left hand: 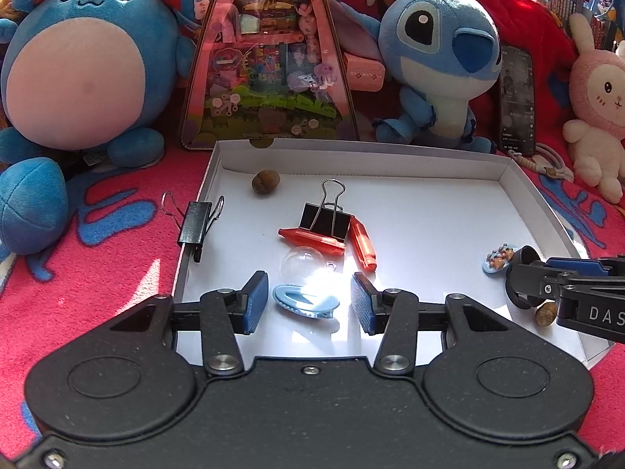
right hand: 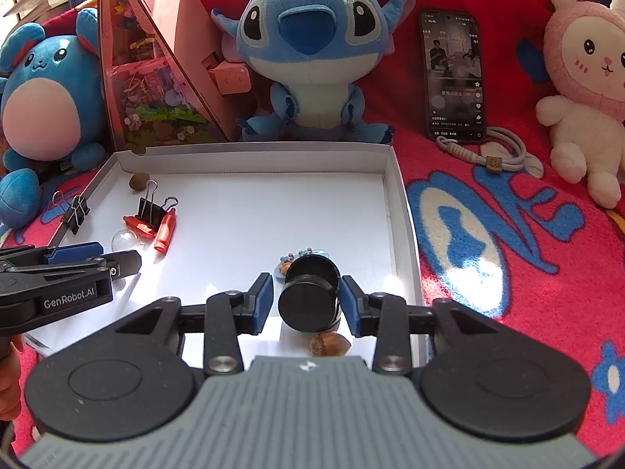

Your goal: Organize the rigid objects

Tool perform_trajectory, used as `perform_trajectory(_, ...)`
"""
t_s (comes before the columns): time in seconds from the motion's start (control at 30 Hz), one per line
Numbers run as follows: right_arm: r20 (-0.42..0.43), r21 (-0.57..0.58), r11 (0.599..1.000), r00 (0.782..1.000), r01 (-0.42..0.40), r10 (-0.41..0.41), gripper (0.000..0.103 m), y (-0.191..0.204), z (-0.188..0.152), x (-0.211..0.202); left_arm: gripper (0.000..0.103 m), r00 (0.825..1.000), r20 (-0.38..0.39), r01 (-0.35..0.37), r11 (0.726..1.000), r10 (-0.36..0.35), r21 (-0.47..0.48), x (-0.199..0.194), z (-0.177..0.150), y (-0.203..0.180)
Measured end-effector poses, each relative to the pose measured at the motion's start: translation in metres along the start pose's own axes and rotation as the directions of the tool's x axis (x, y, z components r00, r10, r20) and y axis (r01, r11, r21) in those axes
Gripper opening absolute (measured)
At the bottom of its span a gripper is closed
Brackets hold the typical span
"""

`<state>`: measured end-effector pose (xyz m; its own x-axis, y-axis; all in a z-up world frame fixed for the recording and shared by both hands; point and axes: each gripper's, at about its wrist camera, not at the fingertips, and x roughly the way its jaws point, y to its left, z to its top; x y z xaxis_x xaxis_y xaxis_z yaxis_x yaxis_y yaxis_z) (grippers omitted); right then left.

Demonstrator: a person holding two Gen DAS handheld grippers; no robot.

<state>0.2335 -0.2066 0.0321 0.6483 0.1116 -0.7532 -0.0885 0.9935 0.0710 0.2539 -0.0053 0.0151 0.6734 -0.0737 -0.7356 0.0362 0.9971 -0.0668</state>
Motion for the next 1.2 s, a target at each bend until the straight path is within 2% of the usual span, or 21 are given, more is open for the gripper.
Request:
perform_trajectory(0.2, 0.009, -0.009, 1.000, 1.000, -0.002, 0.002, 0.068, 0.002, -0.001, -0.001, 0.063, 1.000, 0.002, -0.001, 1.000, 0.001, -0.005, -0.001, -0.001, 0.001)
perform_trajectory(0.33, 0.018, -0.013, 1.000, 1.000, 0.004, -0.004, 0.074, 0.002, -0.003, -0.001, 0.069, 1.000, 0.011, -0.002, 1.000, 0.002, 0.005, -0.004, -0.003, 0.000)
perform_trajectory(0.4, 0.024, -0.008, 1.000, 1.000, 0.005, -0.005, 0.078, 0.002, -0.003, -0.002, 0.077, 1.000, 0.017, -0.003, 1.000, 0.003, 0.010, -0.006, -0.004, 0.000)
perform_trajectory(0.53, 0.042, -0.002, 1.000, 0.999, 0.007, -0.007, 0.083, 0.002, -0.005, -0.004, 0.079, 1.000, 0.030, 0.000, 1.000, 0.000, 0.023, -0.010, -0.006, -0.002)
perform_trajectory(0.67, 0.062, -0.008, 1.000, 0.998, 0.011, -0.010, 0.086, 0.003, -0.007, -0.007, 0.086, 0.999, 0.042, -0.008, 1.000, 0.007, 0.030, -0.014, -0.007, -0.003)
perform_trajectory(0.83, 0.091, -0.005, 1.000, 0.996, 0.011, -0.010, 0.090, 0.004, -0.010, -0.013, 0.088, 0.998, 0.059, -0.013, 0.999, 0.011, 0.037, -0.021, -0.009, -0.004)
perform_trajectory(1.0, 0.137, 0.003, 1.000, 0.990, 0.029, -0.029, 0.101, 0.002, -0.014, -0.019, 0.089, 0.997, 0.078, -0.012, 0.999, 0.009, 0.041, -0.031, -0.011, -0.004)
perform_trajectory(1.2, 0.153, 0.012, 1.000, 0.988, 0.020, -0.021, 0.103, -0.001, -0.018, -0.025, 0.090, 0.995, 0.102, -0.024, 0.998, 0.019, 0.053, -0.043, -0.014, -0.004)
